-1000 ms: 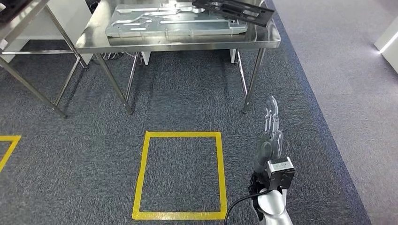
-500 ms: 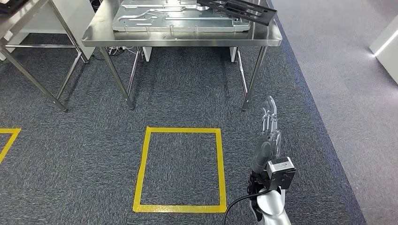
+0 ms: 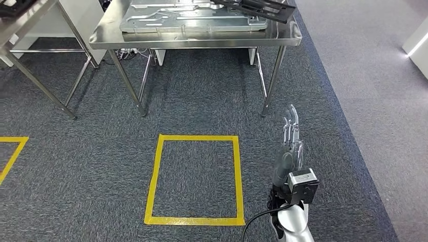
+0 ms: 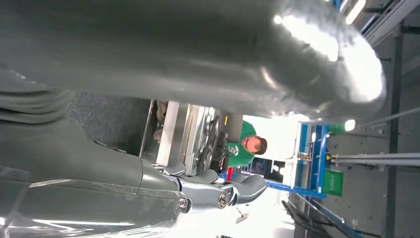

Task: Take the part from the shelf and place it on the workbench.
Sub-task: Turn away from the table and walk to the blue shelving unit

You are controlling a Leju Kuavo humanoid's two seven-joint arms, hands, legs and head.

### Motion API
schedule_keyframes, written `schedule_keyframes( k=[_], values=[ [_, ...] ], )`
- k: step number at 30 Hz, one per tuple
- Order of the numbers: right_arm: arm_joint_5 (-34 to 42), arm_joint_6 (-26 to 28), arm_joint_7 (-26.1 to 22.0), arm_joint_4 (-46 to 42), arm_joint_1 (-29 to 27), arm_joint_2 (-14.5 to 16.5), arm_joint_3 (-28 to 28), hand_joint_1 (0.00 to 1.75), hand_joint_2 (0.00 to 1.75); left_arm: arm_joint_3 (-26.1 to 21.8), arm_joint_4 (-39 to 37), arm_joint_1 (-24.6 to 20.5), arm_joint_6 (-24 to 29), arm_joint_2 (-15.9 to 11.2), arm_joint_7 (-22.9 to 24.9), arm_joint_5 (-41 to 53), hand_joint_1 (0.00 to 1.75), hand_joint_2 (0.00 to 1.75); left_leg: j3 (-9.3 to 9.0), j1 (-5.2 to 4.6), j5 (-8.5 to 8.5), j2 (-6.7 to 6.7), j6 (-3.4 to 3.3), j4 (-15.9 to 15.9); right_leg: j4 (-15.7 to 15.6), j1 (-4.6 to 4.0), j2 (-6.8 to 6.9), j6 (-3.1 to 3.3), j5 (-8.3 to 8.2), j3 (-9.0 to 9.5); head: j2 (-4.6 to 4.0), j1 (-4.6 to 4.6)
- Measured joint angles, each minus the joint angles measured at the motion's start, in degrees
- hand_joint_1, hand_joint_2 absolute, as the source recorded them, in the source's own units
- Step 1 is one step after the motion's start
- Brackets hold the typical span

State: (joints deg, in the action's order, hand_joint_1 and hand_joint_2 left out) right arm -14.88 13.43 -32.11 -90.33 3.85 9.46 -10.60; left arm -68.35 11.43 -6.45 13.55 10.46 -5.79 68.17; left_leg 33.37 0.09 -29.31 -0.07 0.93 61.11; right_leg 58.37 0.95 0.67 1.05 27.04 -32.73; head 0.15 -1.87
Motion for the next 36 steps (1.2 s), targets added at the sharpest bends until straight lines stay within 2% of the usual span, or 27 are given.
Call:
schedule_keyframes(
  k=[3, 4, 5, 6, 8, 9, 10, 12, 13, 14, 16, 17, 18, 19, 20, 21, 22, 24, 25, 26, 28, 30, 32, 35, 36],
  values=[
    [0.0, 0.0, 0.0, 0.0, -0.4, 0.0, 0.0, 0.0, 0.0, 0.0, 0.0, 0.1, 0.0, 0.0, 0.0, 0.0, 0.0, 0.0, 4.73, 0.41, -5.52, 0.02, 0.87, 10.9, 0.1, -0.01, 1.06, 0.38, -0.22, -0.51, 0.0, -0.08],
    [0.0, 0.0, 0.0, 0.0, -0.6, 0.0, 0.0, 0.0, 0.0, 0.0, 0.0, 0.2, 0.0, 0.0, 0.0, 0.0, 0.0, 0.0, 5.49, 0.49, -5.99, 0.04, 0.99, 12.9, 0.2, -0.04, 1.47, 0.4, -0.24, -0.65, 0.0, -0.08],
    [0.0, 0.0, 0.0, 0.0, -0.7, 0.0, 0.0, 0.0, 0.0, 0.0, 0.0, 0.3, 0.0, 0.0, 0.0, 0.1, 0.0, 0.0, 5.15, 0.54, -5.32, 0.09, 1.0, 12.7, 0.2, -0.04, 1.89, 0.41, -0.25, -0.71, 0.0, -0.08],
    [0.0, 0.0, 0.0, 0.0, -0.8, 0.0, 0.0, 0.0, 0.0, 0.0, 0.0, 0.3, 0.0, 0.0, 0.0, 0.1, 0.0, 0.0, 3.66, 0.56, -3.69, 0.28, 0.92, 10.1, 0.3, -0.04, 2.3, 0.39, -0.26, -0.7, 0.0, -0.08],
    [-0.1, 0.1, 0.0, -0.1, -0.9, 0.0, 0.0, 0.0, 0.0, 0.0, 0.0, 0.2, 0.0, 0.0, 0.0, 0.1, 0.0, 0.0, -0.86, 0.35, -0.11, 1.83, 0.5, 1.6, 0.3, -0.16, 3.13, 0.2, -0.28, -0.56, -0.01, -0.08],
    [-0.1, 0.1, 0.0, -0.2, -0.9, 0.0, 0.0, 0.0, 0.0, 0.0, 0.0, 0.1, 0.0, 0.0, 0.0, 0.2, 0.0, 0.0, -2.37, 0.12, 0.86, 2.58, 0.15, -1.6, 0.3, -0.26, 3.49, -0.05, -0.32, -0.53, -0.01, -0.05],
    [-0.1, 0.1, 0.0, -0.3, -0.9, 0.0, 0.0, 0.0, 0.0, 0.1, 0.0, 0.0, 0.0, 0.0, -0.1, 0.2, 0.0, 0.0, -3.1, -0.12, 1.24, 3.07, -0.18, -3.4, 0.3, -0.36, 3.88, -0.34, -0.38, -0.51, -0.01, -0.03],
    [-0.1, 0.1, 0.0, -0.4, -1.0, 0.0, 0.0, 0.0, 0.0, 0.1, 0.0, 0.1, 0.0, 0.0, -0.1, 0.2, 0.0, 0.0, -2.89, -0.41, 1.42, 2.48, -0.87, -4.1, 0.1, -0.37, 4.73, -1.06, -0.61, -0.4, 0.0, 0.01],
    [-0.2, 0.2, 0.0, -0.4, -1.0, 0.0, 0.0, 0.0, 0.0, 0.2, 0.0, 0.2, 0.0, 0.0, -0.1, 0.2, 0.0, 0.0, -2.93, -0.31, 1.78, 2.01, -1.2, -4.4, 0.2, -0.24, 4.71, -1.44, -0.54, -0.34, 0.0, 0.02],
    [-0.2, 0.3, 0.0, -0.5, -1.0, 0.0, 0.0, 0.0, 0.0, 0.2, 0.0, 0.3, 0.0, 0.0, -0.1, 0.2, 0.0, 0.0, -2.96, -0.19, 2.2, 1.53, -1.61, -4.7, 0.7, -0.14, 3.91, -1.79, 0.05, -0.53, 0.0, 0.03],
    [-0.3, 0.3, 0.1, -0.7, -1.1, 0.1, 0.0, 0.0, 0.0, 0.3, 0.0, 0.2, -0.1, 0.0, -0.1, 0.2, 0.0, 0.0, -2.86, 0.03, 2.97, 0.65, -2.31, -5.1, 5.1, 0.01, 1.24, -2.19, 3.14, -2.42, 0.0, 0.12],
    [-0.3, 0.4, 0.2, -0.7, -1.3, 0.0, 0.0, 0.0, 0.0, 0.4, 0.0, 0.1, -0.1, 0.0, -0.1, 0.2, 0.0, 0.0, -2.6, -0.03, 3.15, 0.16, -2.56, -5.1, 8.8, -0.02, 0.11, -2.25, 5.25, -4.09, 0.0, 0.13],
    [-0.3, 0.5, 0.5, -0.6, -1.4, 0.0, 0.1, 0.0, 0.0, 0.5, 0.0, 0.1, -0.1, 0.0, -0.1, 0.2, 0.0, 0.0, -2.33, -0.09, 3.27, -0.36, -2.68, -5.1, 12.5, -0.04, -0.36, -2.28, 6.96, -5.79, 0.0, 0.15],
    [-0.4, 0.7, 1.0, -0.2, -1.5, 0.0, 0.4, 0.0, 0.0, 0.5, 0.0, 0.2, -0.1, 0.0, -0.1, 0.2, 0.0, 0.0, -2.09, -0.15, 3.37, -0.95, -2.73, -5.0, 15.2, -0.07, -0.53, -2.31, 7.76, -6.96, 0.0, 0.15],
    [-0.4, 1.0, 1.6, 0.4, -1.5, -0.1, 0.8, 0.0, 0.0, 0.5, 0.0, 0.2, -0.1, 0.0, -0.1, 0.2, 0.0, 0.0, -1.9, -0.18, 3.43, -1.61, -2.72, -4.8, 15.9, -0.08, -0.6, -2.31, 7.43, -7.19, 0.0, 0.15],
    [-0.4, 1.3, 2.3, 1.6, -1.4, -0.1, 1.5, 0.0, 0.0, 0.6, 0.0, 0.3, -0.1, 0.0, 0.0, 0.2, 0.0, 0.0, -1.76, -0.19, 3.46, -2.31, -2.66, -4.6, 14.3, -0.06, -0.71, -2.25, 6.03, -6.29, 0.0, 0.15],
    [-0.4, 1.7, 2.8, 3.1, -1.2, -0.3, 2.4, 0.0, 0.0, 0.6, 0.0, 0.3, -0.1, 0.0, 0.0, 0.2, 0.0, 0.0, -1.65, -0.18, 3.44, -3.01, -2.59, -4.3, 10.9, -0.03, -1.1, -2.14, 3.99, -4.46, -0.01, 0.16],
    [-0.3, 2.3, 3.1, 7.2, -0.3, -0.7, 4.6, 0.0, 0.0, 0.6, 0.0, 0.2, 0.0, 0.1, 0.1, 0.1, 0.0, 0.0, -1.25, -0.21, 3.31, -4.31, -2.26, -3.7, 3.7, 0.12, -3.15, -1.75, 1.31, -0.8, -0.01, 0.13],
    [-0.3, 2.5, 2.8, 9.6, 0.2, -1.0, 6.0, 0.0, 0.0, 0.7, 0.0, 0.2, 0.0, 0.1, 0.2, 0.1, 0.0, 0.0, -0.95, -0.2, 3.3, -4.87, -1.97, -3.4, 1.6, 0.14, -3.9, -1.59, 0.85, 0.15, -0.01, 0.12],
    [-0.4, 2.5, 2.4, 12.3, 0.7, -1.2, 7.5, 0.0, 0.0, 0.7, 0.0, 0.2, 0.1, 0.2, 0.2, 0.0, 0.0, 0.0, -0.66, -0.14, 3.37, -5.4, -1.62, -3.3, 0.8, 0.07, -4.23, -1.38, 0.93, 0.44, -0.01, 0.11],
    [-0.6, 2.5, 1.5, 17.4, 1.7, -1.6, 10.5, 0.0, 0.0, 0.7, 0.0, 0.3, 0.1, 0.1, 0.4, 0.0, 0.0, 0.0, -0.25, 0.0, 3.57, -6.19, -0.93, -3.3, 0.5, 0.06, -3.13, -0.89, 0.65, 0.42, -0.01, 0.12],
    [-0.9, 2.6, 1.0, 21.6, 2.6, -1.8, 12.6, 0.0, 0.0, 0.7, 0.0, 0.5, 0.1, 0.1, 0.5, 0.0, 0.0, 0.0, 0.44, -0.1, 2.68, -4.74, -0.38, -2.0, 0.0, 0.32, -2.02, -0.21, 0.33, 0.52, 0.0, -0.09],
    [-1.1, 2.6, 0.8, 23.6, 3.1, -1.9, 13.5, 0.0, 0.0, 0.7, 0.0, 0.6, 0.2, 0.0, 0.6, 0.0, 0.0, 0.0, 1.2, -0.19, 1.46, -2.78, -0.08, -0.3, -0.2, 0.41, -1.43, 0.13, 0.2, 0.59, 0.0, -0.39],
    [-1.2, 2.6, 0.8, 24.1, 3.2, -1.9, 13.6, 0.0, 0.0, 0.7, 0.0, 0.5, 0.2, 0.0, 0.6, 0.0, 0.0, 0.0, 1.55, -0.15, 1.02, -2.43, -0.02, 0.4, -0.2, 0.4, -1.29, 0.16, 0.19, 0.58, 0.0, -0.48],
    [-1.2, 2.7, 0.8, 25.2, 3.4, -2.0, 14.0, 0.0, 0.0, 0.8, 0.0, 0.5, 0.2, 0.0, 0.6, 0.0, 0.0, 0.0, 2.43, -0.07, 0.08, -2.05, 0.12, 2.3, -0.2, 0.36, -0.97, 0.18, 0.21, 0.57, 0.0, -0.48]
  ],
)
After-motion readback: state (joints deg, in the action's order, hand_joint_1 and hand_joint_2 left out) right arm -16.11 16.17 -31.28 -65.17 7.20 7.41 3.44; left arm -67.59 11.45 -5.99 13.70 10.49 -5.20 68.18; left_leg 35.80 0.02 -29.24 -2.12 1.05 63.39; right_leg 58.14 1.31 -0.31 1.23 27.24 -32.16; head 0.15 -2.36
